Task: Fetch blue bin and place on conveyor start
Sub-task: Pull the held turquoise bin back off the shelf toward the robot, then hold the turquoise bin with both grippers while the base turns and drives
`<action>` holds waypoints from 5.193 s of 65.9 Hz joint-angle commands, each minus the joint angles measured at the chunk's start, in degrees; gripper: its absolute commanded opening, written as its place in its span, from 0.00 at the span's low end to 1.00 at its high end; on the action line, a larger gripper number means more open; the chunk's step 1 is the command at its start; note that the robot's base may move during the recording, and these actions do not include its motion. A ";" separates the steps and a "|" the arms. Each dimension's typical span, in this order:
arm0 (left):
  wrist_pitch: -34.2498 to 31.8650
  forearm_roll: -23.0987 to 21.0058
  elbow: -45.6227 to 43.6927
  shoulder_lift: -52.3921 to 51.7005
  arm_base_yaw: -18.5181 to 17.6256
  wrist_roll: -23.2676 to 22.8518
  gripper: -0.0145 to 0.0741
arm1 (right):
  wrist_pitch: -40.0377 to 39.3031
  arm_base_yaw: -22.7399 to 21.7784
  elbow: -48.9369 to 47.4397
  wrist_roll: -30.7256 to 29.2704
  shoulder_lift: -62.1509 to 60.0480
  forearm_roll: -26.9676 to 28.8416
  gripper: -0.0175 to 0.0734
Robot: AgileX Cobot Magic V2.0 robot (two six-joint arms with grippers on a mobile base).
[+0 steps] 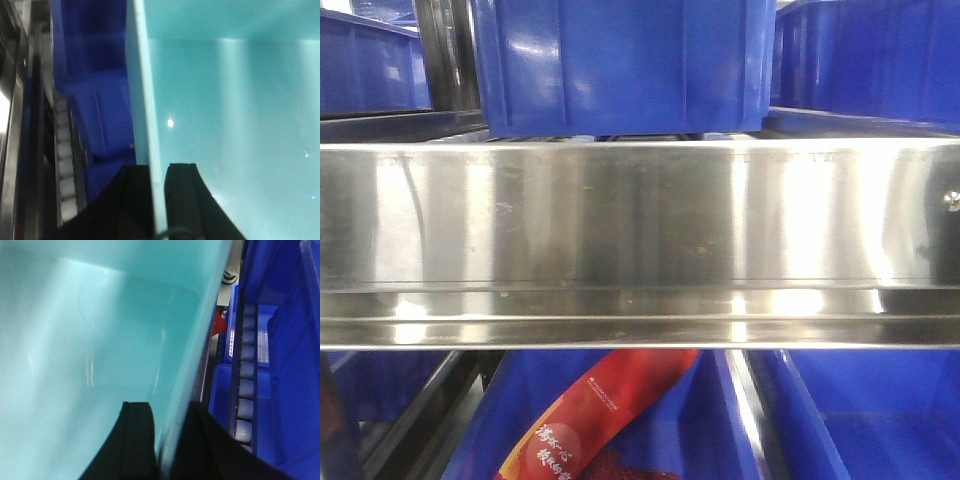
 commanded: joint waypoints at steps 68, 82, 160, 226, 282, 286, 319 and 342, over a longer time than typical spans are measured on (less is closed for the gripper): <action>-15.98 0.06 -0.43 -0.62 0.11 0.66 0.04 | -12.47 -0.25 -0.57 -1.53 -0.04 -0.90 0.02; -15.98 0.06 -0.43 -0.62 0.11 0.66 0.04 | -14.92 -0.25 -0.57 -1.53 -0.04 -0.90 0.02; -15.98 0.84 -0.43 -0.63 0.11 0.66 0.04 | -14.92 -0.25 -0.57 -1.53 -0.04 -0.90 0.02; -15.98 0.84 -0.43 -0.63 0.11 0.66 0.04 | -14.92 -0.25 -0.57 -1.53 -0.04 -0.90 0.02; -15.98 0.84 -0.43 -0.63 0.11 0.66 0.04 | -14.92 -0.25 -0.57 -1.53 -0.04 -0.90 0.02; -15.98 0.84 -0.43 -0.63 0.11 0.66 0.04 | -14.92 -0.25 -0.57 -1.53 -0.04 -0.90 0.02; -15.98 0.84 -0.43 -0.63 0.11 0.66 0.04 | -14.91 -0.25 -0.57 -1.53 -0.04 -0.80 0.02; -15.98 0.92 -0.43 -0.63 0.11 0.66 0.04 | -14.91 -0.25 -0.57 -1.53 -0.04 -0.80 0.02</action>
